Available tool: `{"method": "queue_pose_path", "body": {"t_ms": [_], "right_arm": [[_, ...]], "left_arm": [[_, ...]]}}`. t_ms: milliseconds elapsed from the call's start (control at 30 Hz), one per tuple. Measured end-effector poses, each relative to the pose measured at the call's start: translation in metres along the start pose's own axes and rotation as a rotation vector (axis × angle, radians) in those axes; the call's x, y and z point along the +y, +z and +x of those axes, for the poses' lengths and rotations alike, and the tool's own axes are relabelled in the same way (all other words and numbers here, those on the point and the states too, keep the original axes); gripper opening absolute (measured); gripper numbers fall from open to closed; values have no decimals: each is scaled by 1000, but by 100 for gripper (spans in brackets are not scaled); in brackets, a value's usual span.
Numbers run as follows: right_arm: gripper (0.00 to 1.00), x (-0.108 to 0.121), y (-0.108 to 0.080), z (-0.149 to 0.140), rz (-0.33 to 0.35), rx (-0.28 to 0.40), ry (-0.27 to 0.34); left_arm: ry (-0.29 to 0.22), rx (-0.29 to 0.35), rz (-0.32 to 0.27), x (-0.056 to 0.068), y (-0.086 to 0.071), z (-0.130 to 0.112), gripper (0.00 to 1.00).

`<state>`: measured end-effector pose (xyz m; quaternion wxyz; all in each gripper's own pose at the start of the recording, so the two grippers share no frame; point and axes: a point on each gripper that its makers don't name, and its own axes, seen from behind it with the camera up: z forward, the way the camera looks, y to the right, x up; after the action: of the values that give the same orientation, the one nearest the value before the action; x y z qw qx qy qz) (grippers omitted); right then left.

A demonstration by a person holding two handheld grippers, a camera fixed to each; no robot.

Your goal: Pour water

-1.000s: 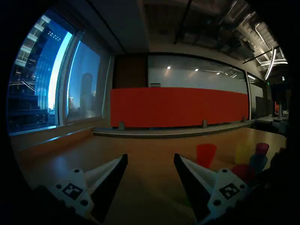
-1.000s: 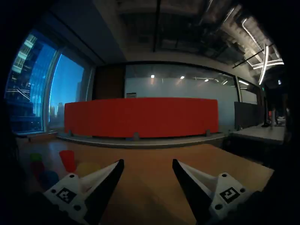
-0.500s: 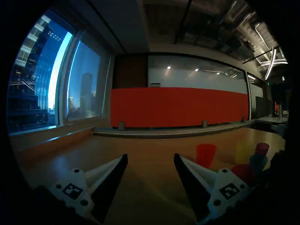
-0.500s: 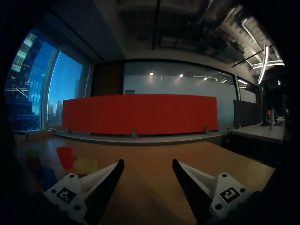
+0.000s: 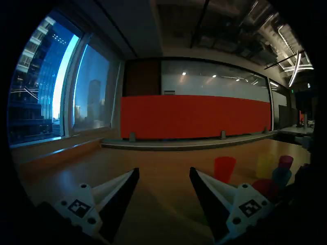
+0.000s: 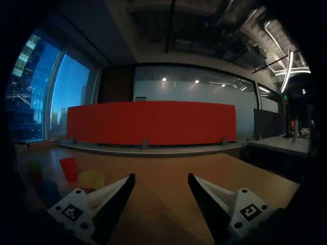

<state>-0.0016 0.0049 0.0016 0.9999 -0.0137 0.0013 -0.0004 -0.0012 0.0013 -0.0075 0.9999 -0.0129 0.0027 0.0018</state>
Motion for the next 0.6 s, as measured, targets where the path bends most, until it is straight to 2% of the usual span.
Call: {"method": "queue_pose_path", "body": {"t_ms": [600], "right_arm": [[100,-5,-2,-1,5,-3,2]], "left_arm": [[0,0,0,0,0,-1,91]]}}
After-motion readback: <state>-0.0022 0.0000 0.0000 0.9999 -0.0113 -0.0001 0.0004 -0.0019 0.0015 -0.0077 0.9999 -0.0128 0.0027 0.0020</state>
